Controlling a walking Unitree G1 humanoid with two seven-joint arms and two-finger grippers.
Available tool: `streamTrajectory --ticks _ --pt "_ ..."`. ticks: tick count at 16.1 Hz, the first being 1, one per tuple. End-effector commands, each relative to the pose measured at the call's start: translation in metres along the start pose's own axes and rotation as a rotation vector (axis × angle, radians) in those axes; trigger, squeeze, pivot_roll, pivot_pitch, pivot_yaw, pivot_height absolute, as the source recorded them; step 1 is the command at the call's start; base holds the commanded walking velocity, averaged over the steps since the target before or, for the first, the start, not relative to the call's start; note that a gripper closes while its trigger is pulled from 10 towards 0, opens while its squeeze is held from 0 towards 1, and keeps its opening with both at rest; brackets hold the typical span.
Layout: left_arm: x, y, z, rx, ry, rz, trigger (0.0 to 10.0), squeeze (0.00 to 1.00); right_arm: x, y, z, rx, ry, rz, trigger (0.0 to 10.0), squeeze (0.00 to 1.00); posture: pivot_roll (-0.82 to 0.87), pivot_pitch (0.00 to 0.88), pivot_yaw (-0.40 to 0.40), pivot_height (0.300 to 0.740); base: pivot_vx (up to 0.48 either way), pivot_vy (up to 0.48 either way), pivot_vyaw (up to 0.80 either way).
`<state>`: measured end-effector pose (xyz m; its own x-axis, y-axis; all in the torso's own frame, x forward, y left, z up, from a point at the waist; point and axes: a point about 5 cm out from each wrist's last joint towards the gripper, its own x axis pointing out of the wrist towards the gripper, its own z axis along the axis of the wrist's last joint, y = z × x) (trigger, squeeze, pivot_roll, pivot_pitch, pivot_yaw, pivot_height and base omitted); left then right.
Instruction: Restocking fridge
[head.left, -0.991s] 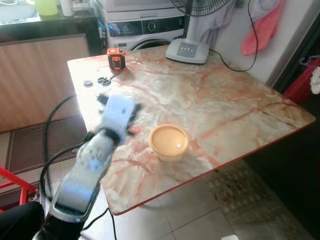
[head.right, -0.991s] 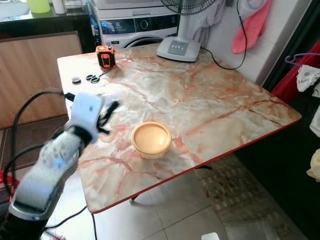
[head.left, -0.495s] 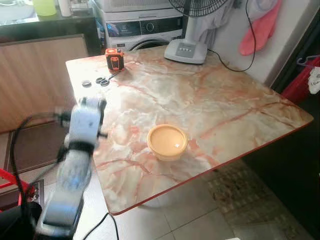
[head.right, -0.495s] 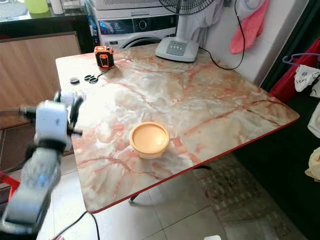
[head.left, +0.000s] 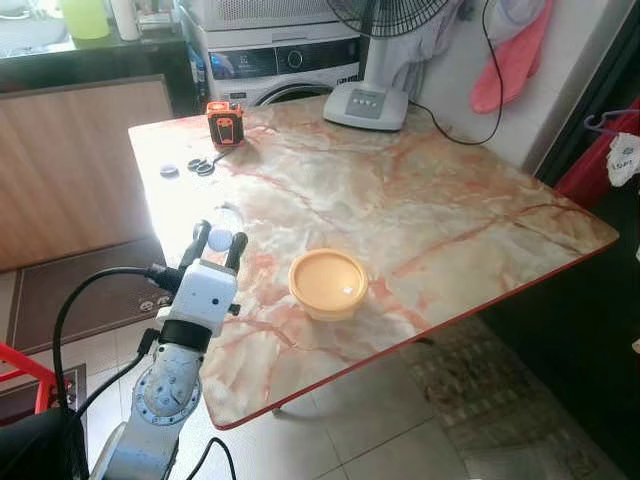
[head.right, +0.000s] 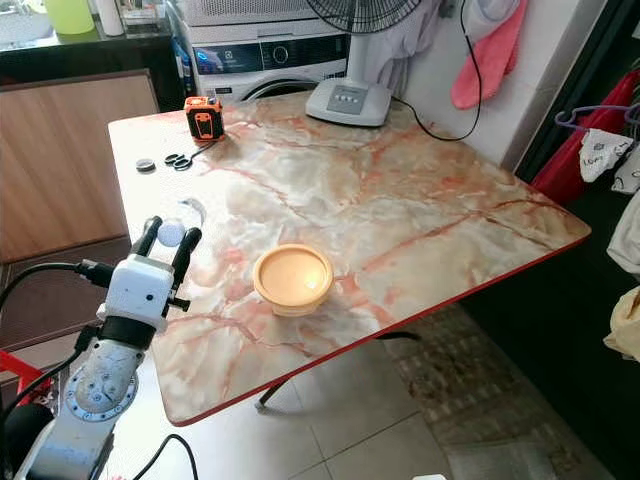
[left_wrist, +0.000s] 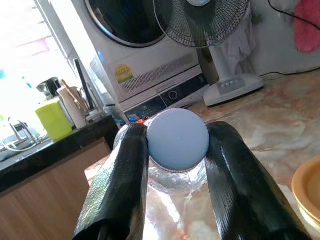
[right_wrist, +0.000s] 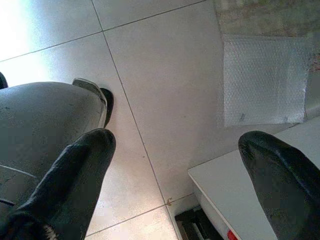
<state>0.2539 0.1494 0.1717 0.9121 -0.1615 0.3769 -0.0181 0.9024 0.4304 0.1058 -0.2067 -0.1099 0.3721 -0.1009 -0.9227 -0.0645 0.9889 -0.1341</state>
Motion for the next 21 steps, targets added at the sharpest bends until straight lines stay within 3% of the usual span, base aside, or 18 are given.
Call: streamTrajectory --ticks 1,5,21 --pt "0.0044 0.0019 0.0055 0.011 -0.039 0.011 10.0 0.00 -0.0003 0.0048 -0.0042 0.013 0.012 0.012 10.0 0.00 0.04 0.000 -0.058 0.722 0.000 0.000 0.00" --pt "0.0070 0.0041 0.0066 0.024 -0.051 0.022 10.0 0.00 -0.0002 0.0051 -0.0029 0.032 0.004 0.009 10.0 0.00 0.04 0.000 -0.051 0.722 0.000 0.000 0.00" --pt "0.0071 -0.0034 0.0012 -0.003 -0.012 -0.029 10.0 0.00 0.0001 0.0048 -0.0014 0.032 0.005 0.013 10.0 0.00 0.04 0.000 -0.044 0.722 -0.298 0.000 0.00"
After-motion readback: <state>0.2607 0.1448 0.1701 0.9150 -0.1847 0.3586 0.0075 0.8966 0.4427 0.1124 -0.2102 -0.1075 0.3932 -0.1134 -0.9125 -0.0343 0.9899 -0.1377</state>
